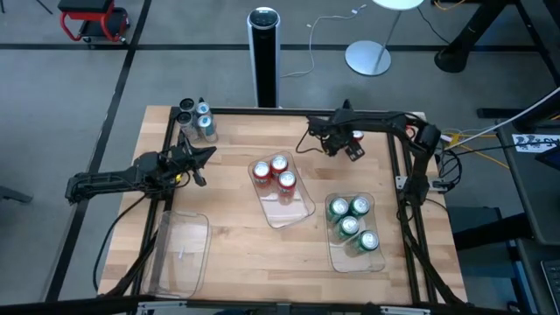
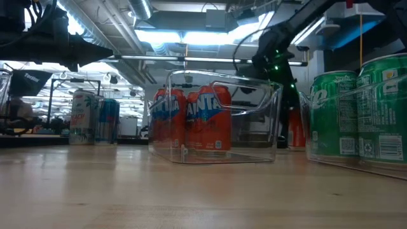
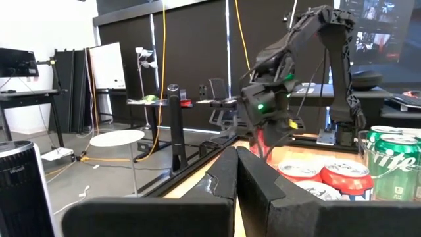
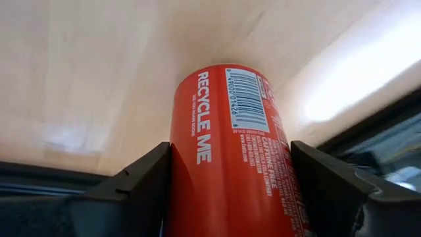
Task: Sort soda cans
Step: Put the orange soda can into the middle transparent bin
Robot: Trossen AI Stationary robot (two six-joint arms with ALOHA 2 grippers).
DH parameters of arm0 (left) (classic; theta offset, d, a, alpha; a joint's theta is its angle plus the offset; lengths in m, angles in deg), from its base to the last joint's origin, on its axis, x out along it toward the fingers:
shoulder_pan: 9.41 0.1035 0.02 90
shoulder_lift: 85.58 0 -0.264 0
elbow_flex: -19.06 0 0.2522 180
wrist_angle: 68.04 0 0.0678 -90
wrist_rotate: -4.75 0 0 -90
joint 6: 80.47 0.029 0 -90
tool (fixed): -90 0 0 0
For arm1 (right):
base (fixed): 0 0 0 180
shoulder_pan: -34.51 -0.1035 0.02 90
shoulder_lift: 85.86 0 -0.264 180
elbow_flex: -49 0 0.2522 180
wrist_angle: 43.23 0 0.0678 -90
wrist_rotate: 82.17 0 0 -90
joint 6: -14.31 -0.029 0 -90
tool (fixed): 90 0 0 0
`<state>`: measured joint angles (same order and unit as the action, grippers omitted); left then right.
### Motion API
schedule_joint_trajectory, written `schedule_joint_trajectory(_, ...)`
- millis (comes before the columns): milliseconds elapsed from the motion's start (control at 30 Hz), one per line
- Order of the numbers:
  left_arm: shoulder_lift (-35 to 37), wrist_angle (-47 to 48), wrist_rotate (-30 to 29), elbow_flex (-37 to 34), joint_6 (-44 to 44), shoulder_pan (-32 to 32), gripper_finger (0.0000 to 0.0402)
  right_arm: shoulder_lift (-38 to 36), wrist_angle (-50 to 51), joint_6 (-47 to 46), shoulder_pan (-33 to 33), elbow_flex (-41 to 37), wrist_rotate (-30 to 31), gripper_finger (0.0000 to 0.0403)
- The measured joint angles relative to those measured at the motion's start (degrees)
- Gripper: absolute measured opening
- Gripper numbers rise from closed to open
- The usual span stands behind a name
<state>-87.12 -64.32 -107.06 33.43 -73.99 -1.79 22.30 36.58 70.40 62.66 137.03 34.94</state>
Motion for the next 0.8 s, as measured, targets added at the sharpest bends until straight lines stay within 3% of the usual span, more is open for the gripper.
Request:
schedule_joint_trajectory(267,0.0,0.0,0.0,0.0,0.0,0.0,0.0,0.0,3.1,-0.9,-8.9,9.2,0.4,0.0274)
schedule_joint_trajectory(800,0.0,0.4,0.0,0.0,-0.6,0.0,0.0,0.0,16.3,-11.5,-31.6,27.0,-0.1,0.0274)
